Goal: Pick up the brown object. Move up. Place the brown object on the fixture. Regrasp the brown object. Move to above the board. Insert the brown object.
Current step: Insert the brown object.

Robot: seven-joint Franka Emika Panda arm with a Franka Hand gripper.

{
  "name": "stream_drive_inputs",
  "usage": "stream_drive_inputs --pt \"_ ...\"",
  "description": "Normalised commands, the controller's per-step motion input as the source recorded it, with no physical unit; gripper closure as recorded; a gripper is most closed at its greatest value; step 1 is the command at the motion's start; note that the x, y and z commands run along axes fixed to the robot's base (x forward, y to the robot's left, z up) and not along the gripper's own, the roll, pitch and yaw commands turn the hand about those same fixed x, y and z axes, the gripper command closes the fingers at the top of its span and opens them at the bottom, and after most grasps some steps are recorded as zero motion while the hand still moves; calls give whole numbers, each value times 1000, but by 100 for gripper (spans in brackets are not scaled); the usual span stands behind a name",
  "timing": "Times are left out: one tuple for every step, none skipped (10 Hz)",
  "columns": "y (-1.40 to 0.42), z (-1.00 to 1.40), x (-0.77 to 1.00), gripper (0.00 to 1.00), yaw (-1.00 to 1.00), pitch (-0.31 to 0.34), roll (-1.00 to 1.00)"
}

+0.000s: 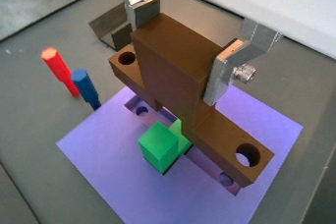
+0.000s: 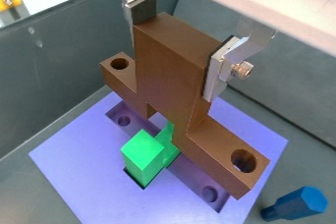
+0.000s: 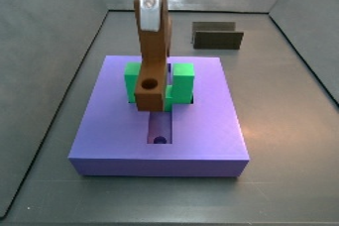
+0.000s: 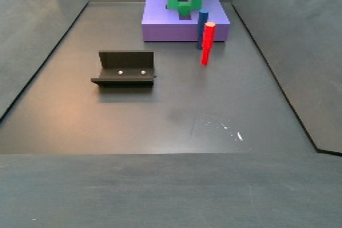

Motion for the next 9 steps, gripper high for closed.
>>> stream_drive_inputs --pt "0 -180 126 100 291 -60 -286" --pt "0 -151 120 100 80 -36 -143" --pt "0 -160 51 100 -74 0 13" --pt "0 -83 0 100 -17 0 54" --pt "0 -169 0 100 -3 0 137" --pt "0 -223 0 100 0 0 184" --pt "0 -234 0 100 0 0 173" --pt "0 -209 0 100 0 0 130" --pt "-37 -194 0 100 40 0 76"
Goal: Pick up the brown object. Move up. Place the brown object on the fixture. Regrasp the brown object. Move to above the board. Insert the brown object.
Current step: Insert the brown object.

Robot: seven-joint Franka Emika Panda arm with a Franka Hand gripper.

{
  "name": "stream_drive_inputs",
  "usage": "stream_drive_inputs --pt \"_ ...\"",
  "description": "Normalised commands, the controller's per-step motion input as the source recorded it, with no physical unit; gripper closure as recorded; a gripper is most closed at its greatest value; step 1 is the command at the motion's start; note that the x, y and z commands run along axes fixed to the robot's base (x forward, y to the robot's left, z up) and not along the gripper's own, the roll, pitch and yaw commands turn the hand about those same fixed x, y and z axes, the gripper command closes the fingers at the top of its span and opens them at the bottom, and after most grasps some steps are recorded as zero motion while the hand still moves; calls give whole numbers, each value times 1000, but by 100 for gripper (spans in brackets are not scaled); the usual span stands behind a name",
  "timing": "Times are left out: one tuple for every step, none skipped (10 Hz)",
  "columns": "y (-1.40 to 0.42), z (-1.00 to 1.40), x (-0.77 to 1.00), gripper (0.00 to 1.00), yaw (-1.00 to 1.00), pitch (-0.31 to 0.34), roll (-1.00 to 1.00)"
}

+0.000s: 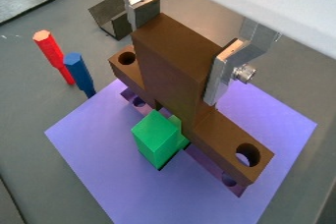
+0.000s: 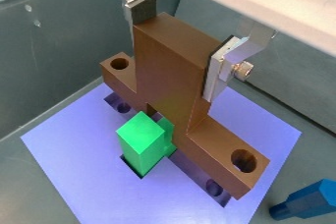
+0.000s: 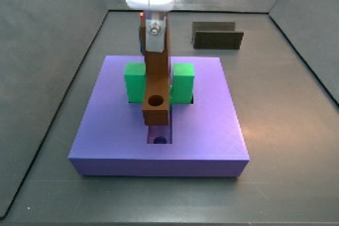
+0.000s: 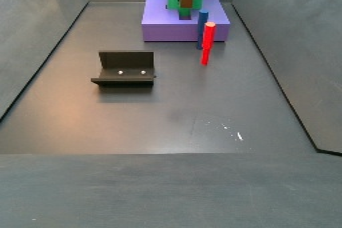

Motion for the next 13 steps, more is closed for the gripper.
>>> stream_drive_inputs --pt "-57 -180 0 100 51 0 89" --pt "-69 -149 20 100 57 0 74" --pt "-109 -140 80 100 74 0 71" --pt "-111 -160 94 100 71 0 83" --pt "0 -249 51 100 0 0 91" --pt "0 -274 34 100 0 -4 81" --pt "0 -283 14 100 0 -10 79" --pt "0 -254 34 100 0 0 79" --pt "0 -217 126 100 0 0 59" --pt "0 -197 171 100 3 0 54" --pt "0 -154 209 100 9 0 43" --pt "0 -157 243 100 0 0 36" --pt "0 -166 206 100 0 0 1"
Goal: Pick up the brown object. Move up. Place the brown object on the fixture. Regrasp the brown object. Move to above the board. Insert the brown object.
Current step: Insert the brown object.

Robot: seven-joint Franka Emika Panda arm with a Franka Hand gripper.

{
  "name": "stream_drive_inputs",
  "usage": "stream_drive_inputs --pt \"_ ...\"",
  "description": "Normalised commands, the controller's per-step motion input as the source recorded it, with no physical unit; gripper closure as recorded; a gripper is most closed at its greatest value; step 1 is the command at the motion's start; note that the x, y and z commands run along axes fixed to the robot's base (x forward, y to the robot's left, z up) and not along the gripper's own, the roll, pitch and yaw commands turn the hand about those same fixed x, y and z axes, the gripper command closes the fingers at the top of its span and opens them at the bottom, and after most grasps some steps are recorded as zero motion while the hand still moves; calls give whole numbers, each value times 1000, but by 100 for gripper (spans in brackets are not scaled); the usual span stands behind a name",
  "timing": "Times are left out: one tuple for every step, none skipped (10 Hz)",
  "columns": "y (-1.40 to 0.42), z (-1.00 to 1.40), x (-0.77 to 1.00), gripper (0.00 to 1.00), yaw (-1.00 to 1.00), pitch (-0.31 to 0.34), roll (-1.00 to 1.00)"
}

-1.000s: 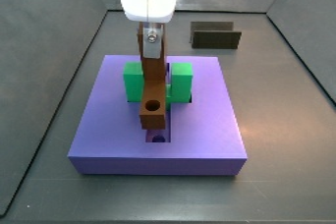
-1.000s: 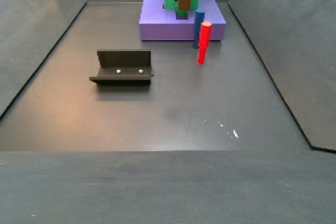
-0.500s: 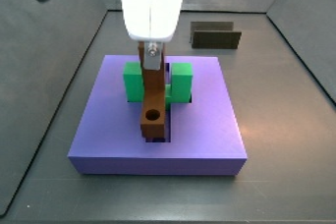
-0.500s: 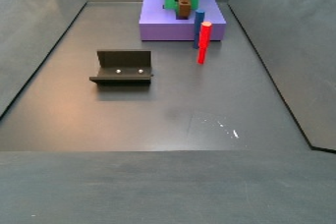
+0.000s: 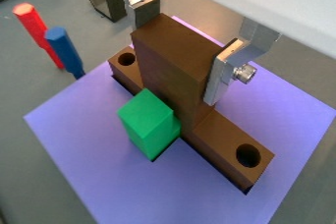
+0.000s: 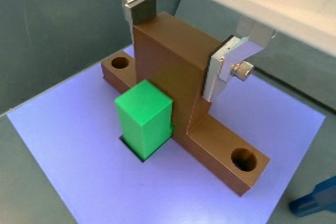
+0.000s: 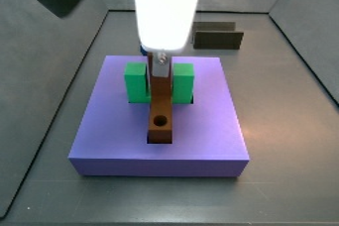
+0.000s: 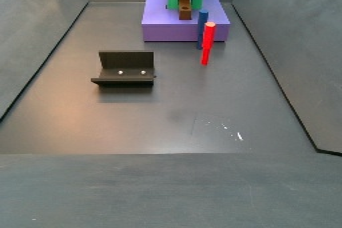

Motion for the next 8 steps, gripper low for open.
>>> stream_drive_inputs --pt "0 -200 89 100 0 0 0" --pt "0 -209 0 100 0 0 0" --pt "0 -334 -177 100 0 -100 53" --pt "-60 -454 -191 100 0 -193 141" --pt "-3 -391 -69 100 0 -126 113" --pt "-3 -266 -54 100 0 -86 94" --pt "-3 -109 0 100 0 0 60" --pt "0 0 0 100 0 0 0"
